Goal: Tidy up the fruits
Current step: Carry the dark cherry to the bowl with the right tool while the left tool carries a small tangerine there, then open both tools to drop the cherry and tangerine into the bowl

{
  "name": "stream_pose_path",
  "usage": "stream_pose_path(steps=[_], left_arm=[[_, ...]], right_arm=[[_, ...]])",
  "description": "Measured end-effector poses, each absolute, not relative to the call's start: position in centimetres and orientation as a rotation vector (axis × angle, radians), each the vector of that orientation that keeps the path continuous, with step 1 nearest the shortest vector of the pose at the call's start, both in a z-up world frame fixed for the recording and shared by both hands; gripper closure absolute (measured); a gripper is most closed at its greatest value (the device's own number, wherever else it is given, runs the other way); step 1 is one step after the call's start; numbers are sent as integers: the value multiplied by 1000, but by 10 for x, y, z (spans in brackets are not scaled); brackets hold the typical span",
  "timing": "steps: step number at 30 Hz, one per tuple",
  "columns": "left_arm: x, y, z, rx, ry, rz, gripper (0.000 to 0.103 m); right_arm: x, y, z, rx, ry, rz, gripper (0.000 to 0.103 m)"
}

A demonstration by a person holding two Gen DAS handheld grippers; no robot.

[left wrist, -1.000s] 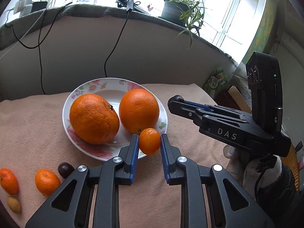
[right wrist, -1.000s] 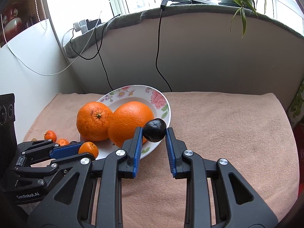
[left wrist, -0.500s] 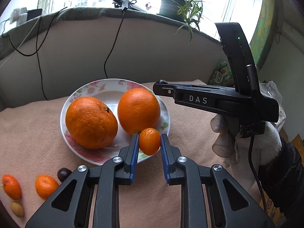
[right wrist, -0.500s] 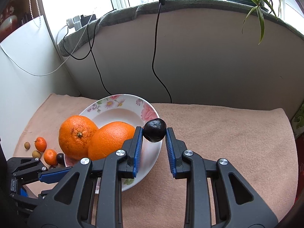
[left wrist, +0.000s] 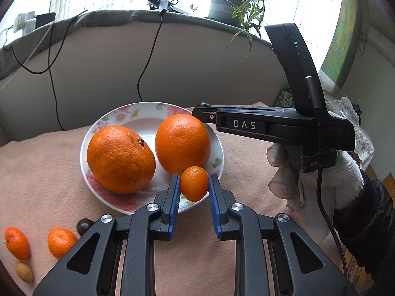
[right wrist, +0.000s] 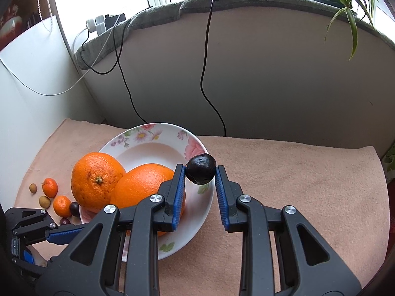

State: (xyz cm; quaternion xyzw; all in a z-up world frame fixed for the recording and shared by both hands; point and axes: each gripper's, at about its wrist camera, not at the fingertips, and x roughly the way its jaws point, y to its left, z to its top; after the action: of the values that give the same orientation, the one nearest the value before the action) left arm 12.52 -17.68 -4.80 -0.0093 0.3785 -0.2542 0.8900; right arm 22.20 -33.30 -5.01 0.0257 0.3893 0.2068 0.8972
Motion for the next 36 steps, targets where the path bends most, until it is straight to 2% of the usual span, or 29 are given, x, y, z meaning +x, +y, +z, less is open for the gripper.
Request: stream_pose_path(steps=[10, 12, 14, 16, 18, 22, 24, 27, 36], left_arm=[[125, -173, -49, -26, 785, -502, 80], [124, -172, -49, -28, 783, -499, 69], [124, -172, -49, -31, 780, -498, 66], [124, -172, -48, -31, 779, -495, 65], [124, -171, -48, -35, 779, -492, 52], [121, -168, -45, -49, 771, -494, 41], [120, -167, -43, -50, 770, -483, 28], [118, -165, -42, -61, 778, -467, 27], [111, -154, -39, -70, 778, -435, 27]], right_arm=[[223, -333, -50, 54, 806, 423, 74], [222, -333, -49, 52, 800, 411, 61], [221, -335, -47, 59, 791, 409, 52], [221, -337, -46, 67, 788, 406, 47], [220, -339, -44, 73, 784, 400, 39], [216, -339, -40, 82, 775, 402, 29], [214, -339, -38, 86, 770, 401, 22], [210, -339, -36, 99, 763, 410, 17], [194, -330, -28, 43, 746, 369, 16]])
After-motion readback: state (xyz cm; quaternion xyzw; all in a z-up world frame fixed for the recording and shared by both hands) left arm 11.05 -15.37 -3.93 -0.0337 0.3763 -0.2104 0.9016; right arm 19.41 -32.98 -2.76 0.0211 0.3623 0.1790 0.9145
